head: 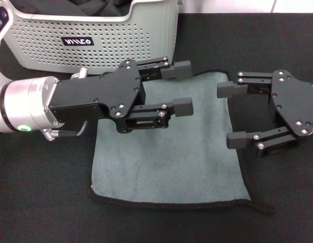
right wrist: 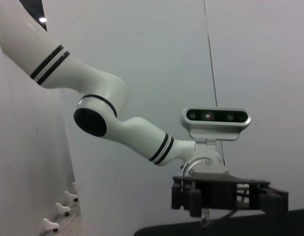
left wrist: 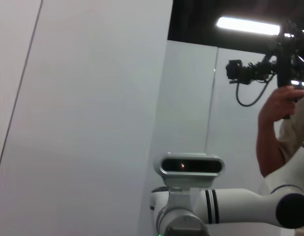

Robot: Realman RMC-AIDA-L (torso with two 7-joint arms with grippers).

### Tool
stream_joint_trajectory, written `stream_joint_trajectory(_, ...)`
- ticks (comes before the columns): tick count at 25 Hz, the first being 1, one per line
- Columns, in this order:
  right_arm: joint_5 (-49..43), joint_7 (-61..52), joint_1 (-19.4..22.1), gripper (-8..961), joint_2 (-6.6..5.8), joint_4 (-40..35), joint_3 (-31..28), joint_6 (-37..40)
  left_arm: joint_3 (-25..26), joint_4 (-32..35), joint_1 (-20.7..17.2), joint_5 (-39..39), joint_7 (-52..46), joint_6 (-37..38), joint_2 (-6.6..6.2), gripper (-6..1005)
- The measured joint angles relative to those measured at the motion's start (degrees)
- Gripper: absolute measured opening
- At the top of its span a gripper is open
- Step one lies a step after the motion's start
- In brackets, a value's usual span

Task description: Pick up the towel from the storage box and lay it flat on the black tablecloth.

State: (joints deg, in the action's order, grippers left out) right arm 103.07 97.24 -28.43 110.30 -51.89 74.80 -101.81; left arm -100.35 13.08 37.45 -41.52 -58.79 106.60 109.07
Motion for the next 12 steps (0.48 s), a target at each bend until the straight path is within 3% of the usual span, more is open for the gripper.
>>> stream_joint_trajectory(12,-1.15,0.56,0.12,872,0.57,0.53,0.29,0.11,1.51,3.50,-4.12,-0.28,-0.99,0.32,0.07,697)
